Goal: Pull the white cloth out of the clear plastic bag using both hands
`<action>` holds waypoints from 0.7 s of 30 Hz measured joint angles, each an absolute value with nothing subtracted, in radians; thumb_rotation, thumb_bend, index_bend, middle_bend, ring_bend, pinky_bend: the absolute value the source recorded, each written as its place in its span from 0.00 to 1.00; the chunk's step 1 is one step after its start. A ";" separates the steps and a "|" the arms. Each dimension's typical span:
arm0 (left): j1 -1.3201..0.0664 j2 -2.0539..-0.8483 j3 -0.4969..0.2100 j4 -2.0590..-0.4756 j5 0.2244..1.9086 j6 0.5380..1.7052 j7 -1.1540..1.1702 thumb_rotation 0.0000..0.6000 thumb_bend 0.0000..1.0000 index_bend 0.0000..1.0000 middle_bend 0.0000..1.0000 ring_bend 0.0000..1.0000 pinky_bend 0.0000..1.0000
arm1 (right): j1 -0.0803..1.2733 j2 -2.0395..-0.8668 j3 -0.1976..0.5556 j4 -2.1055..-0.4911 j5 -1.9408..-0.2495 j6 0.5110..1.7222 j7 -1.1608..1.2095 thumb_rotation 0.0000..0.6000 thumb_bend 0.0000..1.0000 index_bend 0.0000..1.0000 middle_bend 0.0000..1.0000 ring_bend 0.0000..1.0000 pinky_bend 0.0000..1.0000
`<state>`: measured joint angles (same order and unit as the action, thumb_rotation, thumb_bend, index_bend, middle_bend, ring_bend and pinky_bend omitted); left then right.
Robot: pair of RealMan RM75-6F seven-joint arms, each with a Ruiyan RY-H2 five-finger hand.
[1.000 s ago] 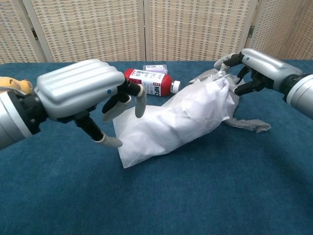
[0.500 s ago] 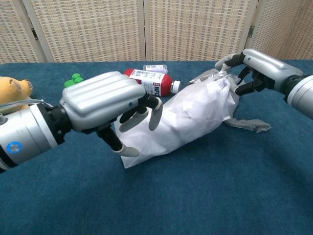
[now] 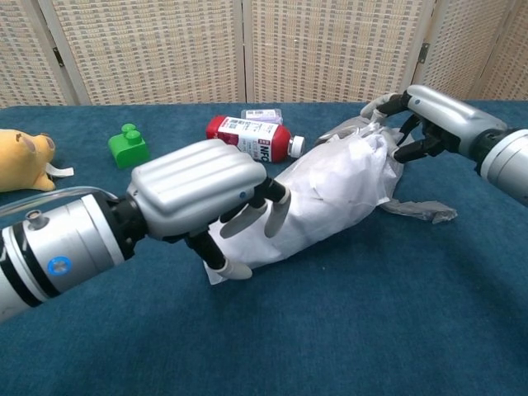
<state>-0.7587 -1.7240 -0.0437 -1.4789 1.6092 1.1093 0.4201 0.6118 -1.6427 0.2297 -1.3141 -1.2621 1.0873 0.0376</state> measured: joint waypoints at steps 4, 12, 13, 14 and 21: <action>-0.762 -1.736 -0.044 -1.459 1.608 1.099 0.442 1.00 0.02 0.56 0.75 0.64 0.72 | 0.612 -1.644 0.232 -1.312 -1.258 1.082 0.039 1.00 0.67 0.70 0.20 0.14 0.37; -0.756 -1.748 -0.036 -1.429 1.604 1.088 0.511 1.00 0.02 0.54 0.73 0.62 0.69 | 0.613 -1.646 0.235 -1.309 -1.258 1.079 0.043 1.00 0.67 0.70 0.20 0.14 0.36; -0.755 -1.748 -0.033 -1.427 1.608 1.090 0.517 1.00 0.02 0.53 0.73 0.61 0.69 | 0.613 -1.646 0.235 -1.309 -1.258 1.079 0.044 1.00 0.67 0.70 0.20 0.14 0.36; -0.754 -1.748 -0.031 -1.426 1.611 1.091 0.523 1.00 0.02 0.53 0.73 0.61 0.69 | 0.613 -1.647 0.235 -1.308 -1.259 1.078 0.045 1.00 0.67 0.70 0.20 0.14 0.36; -0.751 -1.741 -0.022 -1.430 1.622 1.087 0.580 1.00 0.02 0.43 0.72 0.59 0.66 | 0.613 -1.650 0.233 -1.307 -1.261 1.077 0.045 1.00 0.67 0.70 0.20 0.14 0.36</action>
<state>-0.7512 -1.7407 -0.0216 -1.4304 1.6223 1.0866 0.5796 0.6127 -1.6496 0.2334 -1.3066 -1.2607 1.0770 0.0455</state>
